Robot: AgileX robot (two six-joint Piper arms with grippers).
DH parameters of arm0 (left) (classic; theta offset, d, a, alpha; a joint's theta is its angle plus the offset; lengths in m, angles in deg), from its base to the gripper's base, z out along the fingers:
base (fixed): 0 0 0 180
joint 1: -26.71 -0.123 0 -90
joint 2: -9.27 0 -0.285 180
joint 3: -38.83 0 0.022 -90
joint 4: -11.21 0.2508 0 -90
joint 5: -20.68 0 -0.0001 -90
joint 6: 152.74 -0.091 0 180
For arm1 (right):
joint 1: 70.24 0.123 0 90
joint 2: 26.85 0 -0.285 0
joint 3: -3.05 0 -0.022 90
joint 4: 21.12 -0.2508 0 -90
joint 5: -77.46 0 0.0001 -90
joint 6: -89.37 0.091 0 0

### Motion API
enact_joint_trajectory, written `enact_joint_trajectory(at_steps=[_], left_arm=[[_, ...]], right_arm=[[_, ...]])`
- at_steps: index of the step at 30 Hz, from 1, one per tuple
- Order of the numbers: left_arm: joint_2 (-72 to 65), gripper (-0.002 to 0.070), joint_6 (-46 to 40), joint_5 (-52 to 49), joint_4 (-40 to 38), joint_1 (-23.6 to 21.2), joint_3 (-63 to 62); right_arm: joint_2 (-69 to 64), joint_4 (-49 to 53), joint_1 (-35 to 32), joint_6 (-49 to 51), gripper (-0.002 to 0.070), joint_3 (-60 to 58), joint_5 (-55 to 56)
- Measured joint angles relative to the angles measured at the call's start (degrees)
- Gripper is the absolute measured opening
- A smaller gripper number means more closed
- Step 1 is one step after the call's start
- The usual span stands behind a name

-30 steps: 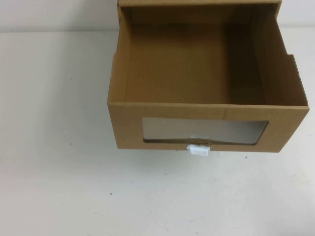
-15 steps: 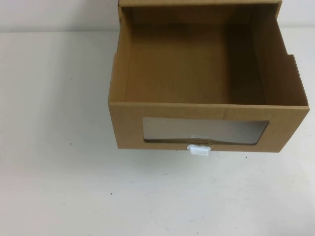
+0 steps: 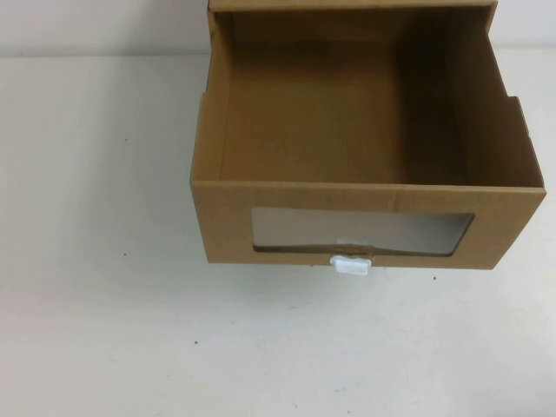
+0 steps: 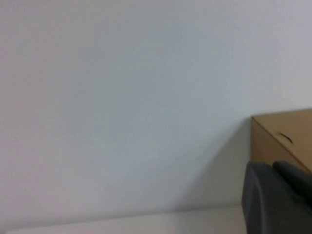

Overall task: Open the shoe box
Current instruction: 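Pull the top drawer of the cardboard box fully open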

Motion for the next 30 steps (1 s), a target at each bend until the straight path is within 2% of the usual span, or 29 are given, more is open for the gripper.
enact_joint_trajectory(at_steps=[6,11,22,30], left_arm=[[11.3,-0.0006,0.7,12.8,-9.0,0.0,27.3],[18.0,-0.0006,0.9,19.2,-12.0,0.0,41.3],[31.6,-0.0006,-0.1,20.9,-14.2,-0.1,61.2],[31.9,-0.0006,-1.0,26.0,-14.5,-3.8,69.8]], right_arm=[[0.0,-0.4,0.0,0.0,-0.0018,0.0,0.0],[0.0,-0.6,0.0,0.0,-0.0018,0.0,0.0],[0.0,-0.8,0.0,0.0,-0.0018,0.0,0.0],[0.0,-0.8,0.0,0.0,-0.0018,0.0,0.0]])
